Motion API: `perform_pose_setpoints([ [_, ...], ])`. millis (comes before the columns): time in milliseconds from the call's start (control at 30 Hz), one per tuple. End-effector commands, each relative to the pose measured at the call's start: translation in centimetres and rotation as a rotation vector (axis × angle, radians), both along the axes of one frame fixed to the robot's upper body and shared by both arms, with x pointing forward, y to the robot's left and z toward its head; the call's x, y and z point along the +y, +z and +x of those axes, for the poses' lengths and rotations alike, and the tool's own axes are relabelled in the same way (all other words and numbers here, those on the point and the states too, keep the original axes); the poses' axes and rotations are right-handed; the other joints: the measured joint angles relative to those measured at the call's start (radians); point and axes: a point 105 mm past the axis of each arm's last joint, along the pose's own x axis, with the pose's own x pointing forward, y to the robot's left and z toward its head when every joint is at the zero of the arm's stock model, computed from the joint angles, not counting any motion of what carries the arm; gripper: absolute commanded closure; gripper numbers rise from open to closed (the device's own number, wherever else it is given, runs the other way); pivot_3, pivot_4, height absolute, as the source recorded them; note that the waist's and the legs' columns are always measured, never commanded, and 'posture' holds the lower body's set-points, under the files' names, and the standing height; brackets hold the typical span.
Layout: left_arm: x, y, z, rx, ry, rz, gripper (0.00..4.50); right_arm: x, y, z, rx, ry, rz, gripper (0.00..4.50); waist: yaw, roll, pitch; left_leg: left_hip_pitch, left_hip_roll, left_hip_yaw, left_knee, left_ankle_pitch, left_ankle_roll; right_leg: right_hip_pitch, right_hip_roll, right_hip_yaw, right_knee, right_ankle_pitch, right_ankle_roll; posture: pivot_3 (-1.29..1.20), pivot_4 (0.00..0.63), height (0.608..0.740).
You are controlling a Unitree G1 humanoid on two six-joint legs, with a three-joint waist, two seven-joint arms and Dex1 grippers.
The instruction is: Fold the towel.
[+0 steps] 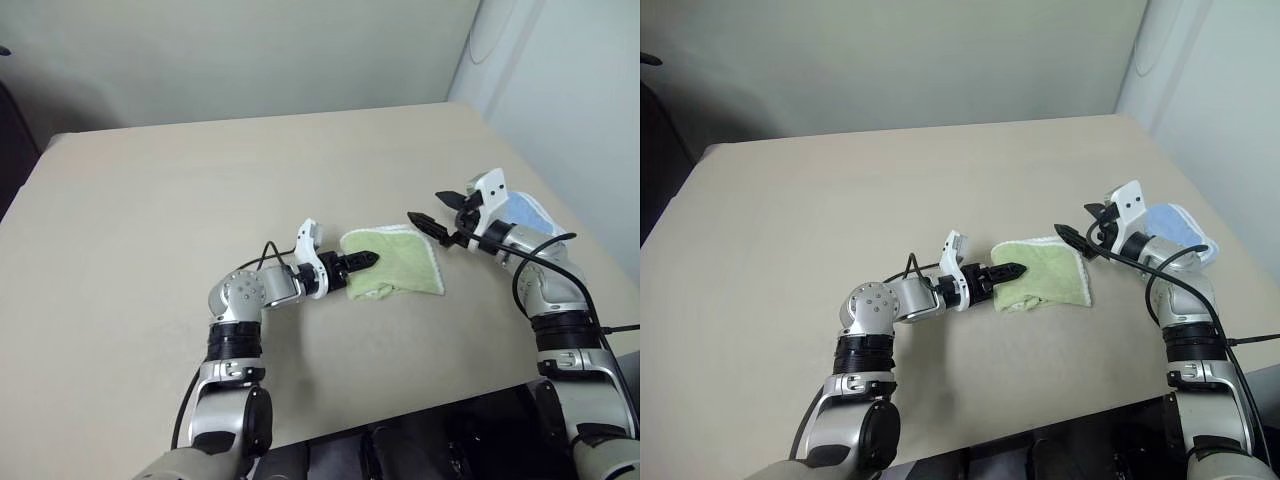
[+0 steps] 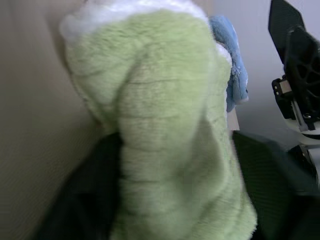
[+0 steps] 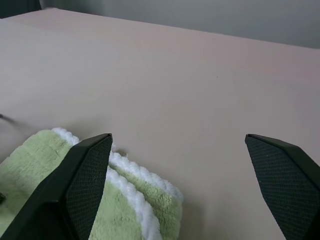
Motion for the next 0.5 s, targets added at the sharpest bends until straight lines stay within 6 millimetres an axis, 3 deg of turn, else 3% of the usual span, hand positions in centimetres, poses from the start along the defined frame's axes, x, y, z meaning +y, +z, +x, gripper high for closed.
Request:
perform_pose_setpoints([
  [33,0.6,1.6,0.7,-0.050,0.056,-0.060,2.43,-0.1,1.7,0.0,-0.078,-0.015,0.003,0.00,-0.001,0.000,0.000,0.000,0.000,0.000,0.000,0.000,0.000,0.000,0.000,0.000,0.000,0.000,0.000,0.00,0.150,0.740],
  [167,1.4,2.3,1.0,-0.076,0.111,-0.089,3.95,0.2,1.8,0.2,-0.084,-0.016,0.004,0.00,-0.006,0.000,0.000,0.000,0.001,0.001,-0.001,0.000,0.000,-0.001,0.000,0.000,0.000,0.000,0.000,0.00,0.150,0.740],
  [233,2.3,3.0,1.5,-0.103,0.170,-0.116,4.46,0.2,1.8,0.2,-0.085,-0.016,0.005,0.00,-0.008,0.000,0.000,0.000,0.001,0.002,-0.001,0.000,0.000,-0.002,0.000,0.000,0.000,0.000,0.000,0.00,0.150,0.740],
  [367,5.9,5.1,2.8,-0.157,0.335,-0.141,4.46,0.4,1.8,0.3,-0.086,-0.014,0.007,0.00,-0.013,0.000,0.000,0.000,0.001,0.002,-0.001,0.000,0.000,-0.002,0.000,0.000,0.000,0.000,0.000,0.00,0.150,0.740],
  [500,13.6,8.4,3.8,-0.254,0.612,-0.158,4.46,0.4,1.7,0.4,-0.085,-0.014,0.008,0.00,-0.029,0.000,0.000,0.000,0.003,0.003,-0.002,0.000,-0.001,-0.004,0.001,0.000,0.000,0.001,-0.003,0.00,0.150,0.740],
])
